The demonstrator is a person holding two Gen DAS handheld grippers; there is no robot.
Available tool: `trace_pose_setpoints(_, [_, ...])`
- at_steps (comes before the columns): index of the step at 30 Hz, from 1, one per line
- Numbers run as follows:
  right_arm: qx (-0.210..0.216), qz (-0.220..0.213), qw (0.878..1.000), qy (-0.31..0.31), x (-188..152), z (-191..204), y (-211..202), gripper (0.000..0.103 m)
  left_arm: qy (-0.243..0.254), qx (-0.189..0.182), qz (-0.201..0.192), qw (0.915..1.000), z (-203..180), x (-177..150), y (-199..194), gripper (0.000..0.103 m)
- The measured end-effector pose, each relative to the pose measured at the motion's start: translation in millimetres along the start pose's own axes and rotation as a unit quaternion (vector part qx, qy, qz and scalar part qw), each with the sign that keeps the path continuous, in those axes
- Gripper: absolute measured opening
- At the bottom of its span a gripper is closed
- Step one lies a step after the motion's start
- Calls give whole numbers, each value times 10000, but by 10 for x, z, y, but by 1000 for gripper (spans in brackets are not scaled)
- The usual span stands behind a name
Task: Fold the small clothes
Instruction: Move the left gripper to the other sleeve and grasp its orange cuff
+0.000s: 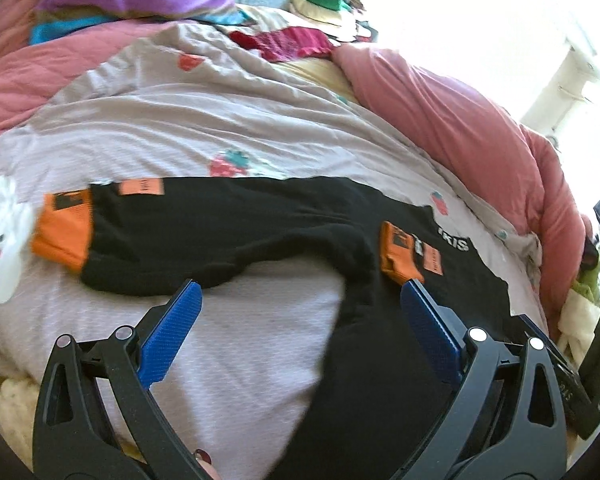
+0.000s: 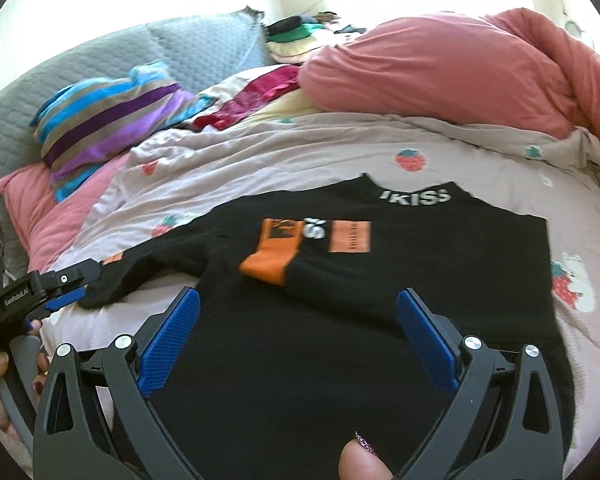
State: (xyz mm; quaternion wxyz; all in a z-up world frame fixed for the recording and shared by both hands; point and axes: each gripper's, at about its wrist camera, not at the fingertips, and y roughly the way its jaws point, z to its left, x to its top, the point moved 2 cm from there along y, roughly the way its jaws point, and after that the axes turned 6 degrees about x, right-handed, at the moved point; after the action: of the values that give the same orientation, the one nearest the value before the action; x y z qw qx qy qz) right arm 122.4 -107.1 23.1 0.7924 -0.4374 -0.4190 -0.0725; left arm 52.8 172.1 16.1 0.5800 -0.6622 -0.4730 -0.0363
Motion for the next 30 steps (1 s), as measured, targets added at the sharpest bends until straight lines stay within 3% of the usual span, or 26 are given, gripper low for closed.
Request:
trace_pose_setpoints(9, [286, 124, 9991, -301, 18, 403, 170, 98, -532, 436, -46, 9976, 543, -5, -70, 93])
trace_pose_setpoints(18, [490, 200, 9975, -472, 27, 667, 299, 98, -1076, 531, 61, 9928, 945, -36, -62, 93])
trace_pose_setpoints(25, [665, 279, 9955, -609, -2, 862, 395, 98, -1680, 503, -85, 9845, 1276, 22, -47, 93])
trace_pose_setpoints(28, [696, 296, 9951, -629, -2, 897, 426, 98, -1938, 503, -74, 9797, 1403, 46, 33, 84])
trace_pose_setpoints(30, [707, 310, 9951, -611, 0, 895, 440, 98, -2043, 552, -63, 9773, 1473, 66, 104, 66])
